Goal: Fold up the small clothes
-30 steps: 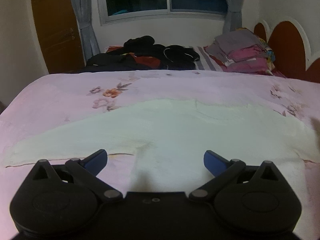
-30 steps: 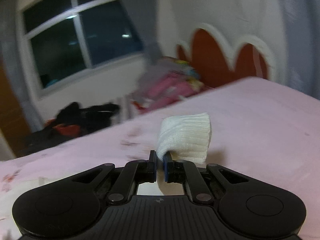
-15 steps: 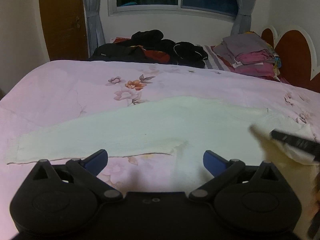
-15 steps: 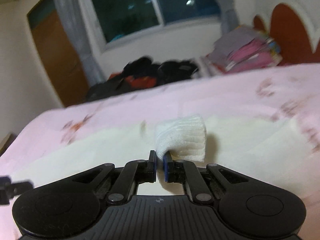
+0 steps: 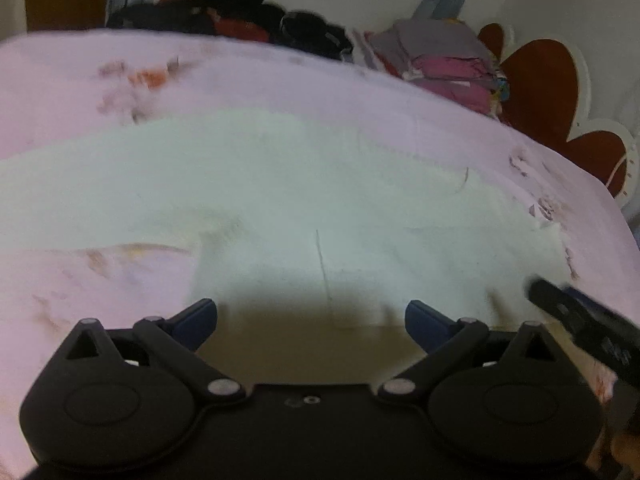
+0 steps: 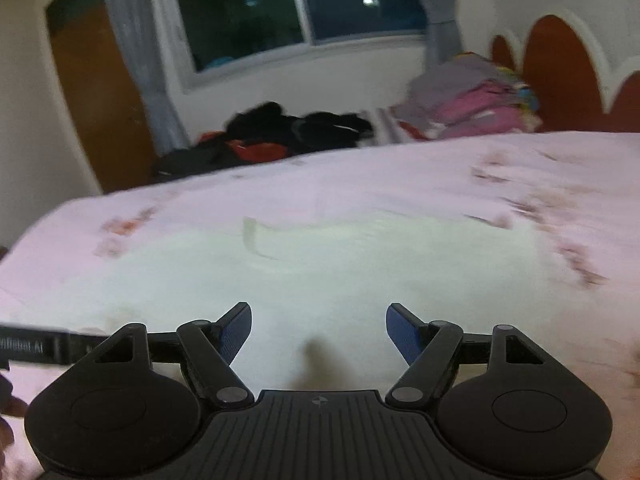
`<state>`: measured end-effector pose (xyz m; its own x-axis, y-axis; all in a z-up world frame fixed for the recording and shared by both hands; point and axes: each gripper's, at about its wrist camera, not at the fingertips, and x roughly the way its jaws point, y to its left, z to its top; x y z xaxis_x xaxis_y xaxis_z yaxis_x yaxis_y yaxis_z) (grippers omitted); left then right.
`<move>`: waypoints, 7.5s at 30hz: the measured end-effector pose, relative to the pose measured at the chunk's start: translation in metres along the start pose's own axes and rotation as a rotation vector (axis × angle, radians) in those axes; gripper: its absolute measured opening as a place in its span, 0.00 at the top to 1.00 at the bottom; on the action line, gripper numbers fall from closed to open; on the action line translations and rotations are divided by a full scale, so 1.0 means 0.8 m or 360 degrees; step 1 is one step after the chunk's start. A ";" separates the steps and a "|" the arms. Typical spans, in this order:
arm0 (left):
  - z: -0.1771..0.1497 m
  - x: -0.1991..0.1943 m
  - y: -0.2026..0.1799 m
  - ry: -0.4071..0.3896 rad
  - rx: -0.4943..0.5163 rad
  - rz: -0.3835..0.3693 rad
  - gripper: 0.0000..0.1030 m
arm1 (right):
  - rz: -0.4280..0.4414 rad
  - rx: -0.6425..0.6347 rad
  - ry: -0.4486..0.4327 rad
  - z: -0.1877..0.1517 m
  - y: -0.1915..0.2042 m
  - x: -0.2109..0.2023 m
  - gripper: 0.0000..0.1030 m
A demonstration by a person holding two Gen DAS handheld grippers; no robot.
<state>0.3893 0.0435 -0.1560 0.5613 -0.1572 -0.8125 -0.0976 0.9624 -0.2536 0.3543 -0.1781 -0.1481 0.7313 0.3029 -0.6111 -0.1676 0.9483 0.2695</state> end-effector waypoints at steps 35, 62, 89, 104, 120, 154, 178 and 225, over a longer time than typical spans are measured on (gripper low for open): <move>0.081 -0.053 0.037 -0.0481 -0.0246 -0.0204 0.97 | -0.0376 0.0080 0.0086 -0.030 -0.079 0.025 0.30; 0.038 0.021 0.056 -0.0236 -0.0083 -0.0003 0.96 | -0.0432 -0.0067 -0.0058 -0.004 -0.073 0.040 0.83; 0.025 -0.001 0.044 -0.0280 0.0020 0.0042 0.83 | -0.0288 0.0214 -0.0073 0.025 -0.112 -0.007 0.63; 0.027 0.037 0.026 -0.0226 0.0108 0.0084 0.79 | -0.0364 0.0095 0.0091 0.026 -0.127 0.095 0.63; 0.029 0.030 0.030 -0.0206 0.0072 0.0104 0.73 | -0.0364 0.0033 0.0088 0.051 -0.108 0.119 0.63; -0.020 -0.108 0.180 -0.0300 -0.0249 0.0371 0.47 | 0.0154 -0.0309 0.0250 0.012 0.166 0.119 0.62; -0.033 -0.093 0.440 -0.0517 -0.1367 0.0032 0.93 | 0.0005 -0.0345 0.0252 -0.013 0.218 0.154 0.61; -0.010 -0.034 0.008 -0.0293 0.0184 -0.0109 0.41 | 0.0205 -0.0109 0.0020 0.009 0.047 0.023 0.23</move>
<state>0.3667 0.0526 -0.1398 0.7052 -0.1899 -0.6831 0.0348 0.9716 -0.2341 0.3665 -0.1371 -0.1439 0.6927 0.4231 -0.5841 -0.3044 0.9057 0.2951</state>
